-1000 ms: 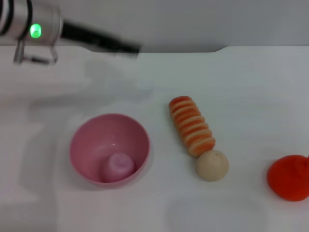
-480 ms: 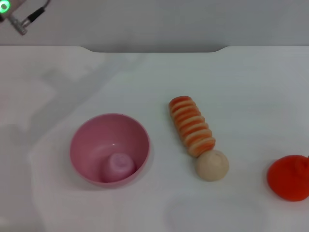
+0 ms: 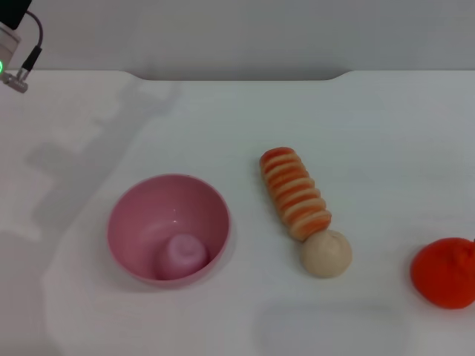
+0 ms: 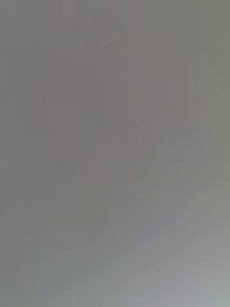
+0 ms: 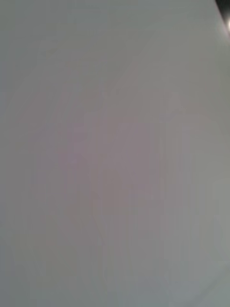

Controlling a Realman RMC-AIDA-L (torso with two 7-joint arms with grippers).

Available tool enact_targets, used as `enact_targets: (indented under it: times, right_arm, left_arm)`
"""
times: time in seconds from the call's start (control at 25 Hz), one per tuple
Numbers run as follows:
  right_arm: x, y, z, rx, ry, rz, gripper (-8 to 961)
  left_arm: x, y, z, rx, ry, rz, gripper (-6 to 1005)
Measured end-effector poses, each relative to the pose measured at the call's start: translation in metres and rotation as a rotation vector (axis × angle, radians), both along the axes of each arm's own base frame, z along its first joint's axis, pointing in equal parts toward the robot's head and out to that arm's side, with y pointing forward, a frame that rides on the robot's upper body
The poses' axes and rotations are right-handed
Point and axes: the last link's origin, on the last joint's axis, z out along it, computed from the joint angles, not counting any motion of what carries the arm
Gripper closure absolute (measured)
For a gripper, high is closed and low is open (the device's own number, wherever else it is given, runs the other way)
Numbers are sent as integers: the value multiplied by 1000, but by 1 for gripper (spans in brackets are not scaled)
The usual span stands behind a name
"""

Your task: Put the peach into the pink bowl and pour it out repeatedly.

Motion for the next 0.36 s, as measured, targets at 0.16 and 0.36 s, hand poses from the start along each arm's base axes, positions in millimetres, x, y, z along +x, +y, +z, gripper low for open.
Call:
enact_targets:
  times: [0.16, 0.36]
  right_arm:
    - [6, -3, 2, 17, 58, -9, 868]
    - [13, -6, 8, 45, 98, -24, 868]
  left_arm:
    - [-5, -3, -3, 19, 7, 19, 364]
    - [-4, -3, -8, 9, 22, 22, 364]
